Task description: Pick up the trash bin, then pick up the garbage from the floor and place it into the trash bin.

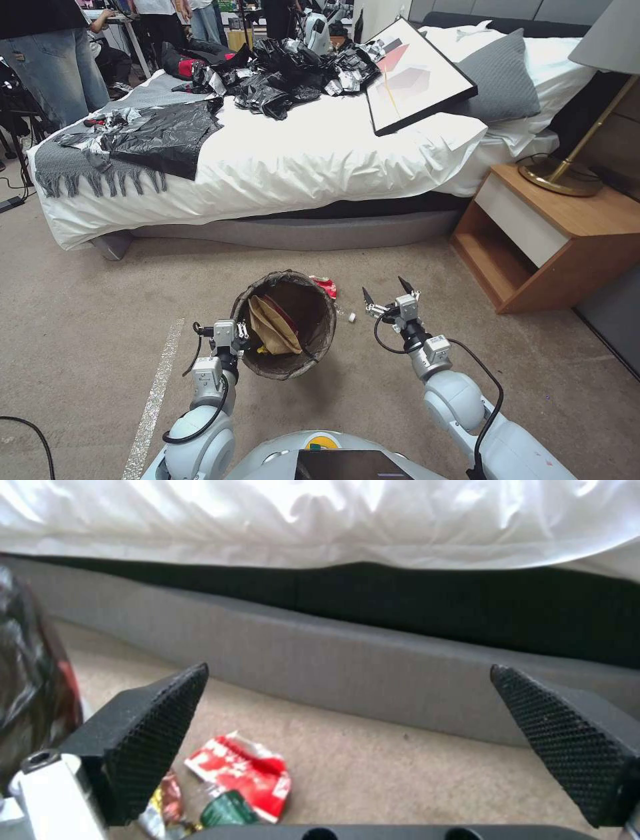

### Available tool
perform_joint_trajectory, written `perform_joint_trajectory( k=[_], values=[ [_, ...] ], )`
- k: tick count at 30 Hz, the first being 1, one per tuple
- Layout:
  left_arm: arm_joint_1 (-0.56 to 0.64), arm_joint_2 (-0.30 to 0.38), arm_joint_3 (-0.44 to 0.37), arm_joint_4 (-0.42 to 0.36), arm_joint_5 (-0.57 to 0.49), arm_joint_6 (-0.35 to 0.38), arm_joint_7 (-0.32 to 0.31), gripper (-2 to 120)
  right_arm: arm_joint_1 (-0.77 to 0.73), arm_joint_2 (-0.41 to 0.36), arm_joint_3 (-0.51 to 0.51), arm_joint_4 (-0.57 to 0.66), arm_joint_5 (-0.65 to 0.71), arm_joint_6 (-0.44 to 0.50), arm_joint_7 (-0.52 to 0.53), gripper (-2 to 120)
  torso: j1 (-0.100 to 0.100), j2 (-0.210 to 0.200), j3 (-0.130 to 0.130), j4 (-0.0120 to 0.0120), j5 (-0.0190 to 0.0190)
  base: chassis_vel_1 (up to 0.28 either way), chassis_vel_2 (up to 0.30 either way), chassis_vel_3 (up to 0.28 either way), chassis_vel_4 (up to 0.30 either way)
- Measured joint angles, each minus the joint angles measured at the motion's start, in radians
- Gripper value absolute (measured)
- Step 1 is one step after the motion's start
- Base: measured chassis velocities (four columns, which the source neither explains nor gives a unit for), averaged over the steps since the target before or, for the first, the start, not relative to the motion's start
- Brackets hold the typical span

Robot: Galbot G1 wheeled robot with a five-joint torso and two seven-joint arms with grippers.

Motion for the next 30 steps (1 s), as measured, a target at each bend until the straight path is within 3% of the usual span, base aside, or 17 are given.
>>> perform_joint_trajectory(
  k=[11,30],
  values=[
    [0.005,-0.001,-0.028,0.000,-0.002,-0.003,-0.011,0,0.092,-0.043,-0.116,-0.072,0.050,-0.001,-0.029,100,0.000,0.000,0.000,0.0002,0.0000,0.000,0.000,0.000,0.000],
    [-0.006,-0.007,-0.023,0.011,-0.007,-0.002,-0.014,0,0.165,-0.052,-0.167,-0.135,0.049,-0.002,-0.031,100,0.000,0.000,0.000,0.0001,0.0000,0.000,0.000,0.000,0.000]
  ],
)
